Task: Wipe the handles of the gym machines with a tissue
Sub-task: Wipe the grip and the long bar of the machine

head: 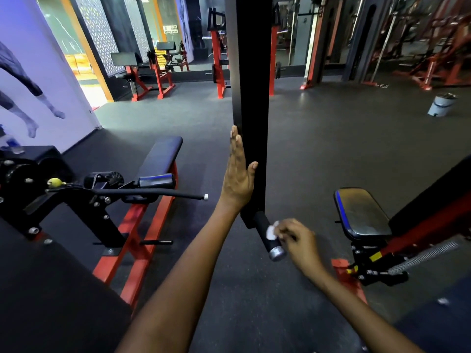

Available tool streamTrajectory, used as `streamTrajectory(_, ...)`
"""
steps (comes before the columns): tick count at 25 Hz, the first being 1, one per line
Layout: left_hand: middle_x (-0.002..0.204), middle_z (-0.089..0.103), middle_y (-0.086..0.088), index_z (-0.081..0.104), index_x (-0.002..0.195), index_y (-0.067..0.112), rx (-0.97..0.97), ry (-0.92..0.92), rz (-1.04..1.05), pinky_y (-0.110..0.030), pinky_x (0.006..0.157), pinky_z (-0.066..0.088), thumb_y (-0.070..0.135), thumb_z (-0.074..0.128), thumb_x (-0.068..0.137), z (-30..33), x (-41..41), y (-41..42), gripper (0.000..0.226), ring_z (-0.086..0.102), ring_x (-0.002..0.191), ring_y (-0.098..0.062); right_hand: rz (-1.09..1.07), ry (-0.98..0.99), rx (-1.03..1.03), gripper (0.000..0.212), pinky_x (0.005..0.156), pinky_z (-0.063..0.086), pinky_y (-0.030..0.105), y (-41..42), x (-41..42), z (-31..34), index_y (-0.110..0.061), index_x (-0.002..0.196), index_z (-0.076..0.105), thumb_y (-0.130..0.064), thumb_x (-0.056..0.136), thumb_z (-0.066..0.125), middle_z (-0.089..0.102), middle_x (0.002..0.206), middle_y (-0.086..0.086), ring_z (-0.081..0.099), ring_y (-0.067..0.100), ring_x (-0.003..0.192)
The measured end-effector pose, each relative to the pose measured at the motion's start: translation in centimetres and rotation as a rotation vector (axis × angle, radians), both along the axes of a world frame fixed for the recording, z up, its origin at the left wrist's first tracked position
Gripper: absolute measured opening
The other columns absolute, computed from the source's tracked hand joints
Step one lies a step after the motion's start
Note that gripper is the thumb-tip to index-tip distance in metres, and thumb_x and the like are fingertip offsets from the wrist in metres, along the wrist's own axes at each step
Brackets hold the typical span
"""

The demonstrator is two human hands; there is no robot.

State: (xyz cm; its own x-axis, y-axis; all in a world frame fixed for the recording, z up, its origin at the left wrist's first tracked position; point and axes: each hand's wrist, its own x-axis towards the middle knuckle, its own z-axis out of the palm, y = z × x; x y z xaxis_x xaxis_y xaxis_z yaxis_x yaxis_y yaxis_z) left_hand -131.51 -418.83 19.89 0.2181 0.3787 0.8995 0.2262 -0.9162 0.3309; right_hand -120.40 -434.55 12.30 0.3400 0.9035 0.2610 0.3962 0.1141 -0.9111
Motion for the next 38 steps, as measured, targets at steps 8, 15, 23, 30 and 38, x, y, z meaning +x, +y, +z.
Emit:
streamTrajectory(8, 0.158, -0.016, 0.022, -0.014, 0.151, 0.037, -0.033, 0.016, 0.018, -0.03, 0.121, 0.009, 0.038, 0.027, 0.104, 0.0, -0.3, -0.4, 0.062, -0.005, 0.148, -0.007, 0.14, 1.051, -0.377, 0.018, 0.062, 0.058, 0.028, 3.9, -1.2, 0.9, -0.006, 0.107, 0.056, 0.002, 0.092, 0.051, 0.07, 0.082, 0.017, 0.07, 0.022, 0.068)
streamTrajectory(15, 0.156, -0.018, 0.025, -0.015, 0.15, 0.04, -0.077, 0.032, 0.05, -0.034, 0.12, 0.012, 0.039, 0.026, 0.104, -0.4, -0.8, -0.2, 0.062, -0.005, 0.148, -0.007, 0.297, 1.26, -0.501, 0.017, 0.069, 0.059, 0.031, 1.5, -0.2, -0.6, 0.003, 0.097, 0.064, -0.002, 0.082, 0.058, 0.07, 0.083, 0.019, 0.07, 0.026, 0.073)
streamTrajectory(23, 0.158, -0.015, 0.021, -0.014, 0.151, 0.036, -0.023, 0.035, 0.045, -0.028, 0.12, 0.008, 0.038, 0.026, 0.104, -0.1, -0.8, -0.4, 0.062, -0.004, 0.148, -0.008, 0.326, 0.92, -0.589, 0.012, 0.063, 0.057, 0.025, -2.9, 2.4, -0.8, 0.001, 0.095, 0.055, 0.008, 0.091, 0.046, 0.066, 0.09, 0.019, 0.069, 0.019, 0.075)
streamTrajectory(30, 0.157, -0.014, 0.025, -0.012, 0.15, 0.041, -0.084, 0.024, 0.109, -0.029, 0.121, 0.009, 0.04, 0.024, 0.104, -0.4, -0.5, -0.8, 0.059, -0.003, 0.147, -0.002, 0.047, -0.167, 0.013, 0.01, 0.068, 0.041, 0.012, 4.6, -1.4, 3.3, -0.002, 0.08, 0.071, 0.004, 0.08, 0.062, 0.065, 0.079, 0.005, 0.055, 0.003, 0.071)
streamTrajectory(38, 0.161, -0.012, 0.013, -0.012, 0.152, 0.035, -0.061, 0.047, 0.112, -0.027, 0.12, 0.008, 0.038, 0.026, 0.104, -0.4, -0.6, -0.6, 0.061, -0.004, 0.148, -0.006, 0.14, -0.555, -0.047, 0.017, 0.061, 0.032, 0.012, -0.4, 1.7, 3.2, -0.003, 0.082, 0.073, 0.008, 0.077, 0.062, 0.062, 0.079, 0.012, 0.061, 0.025, 0.075)
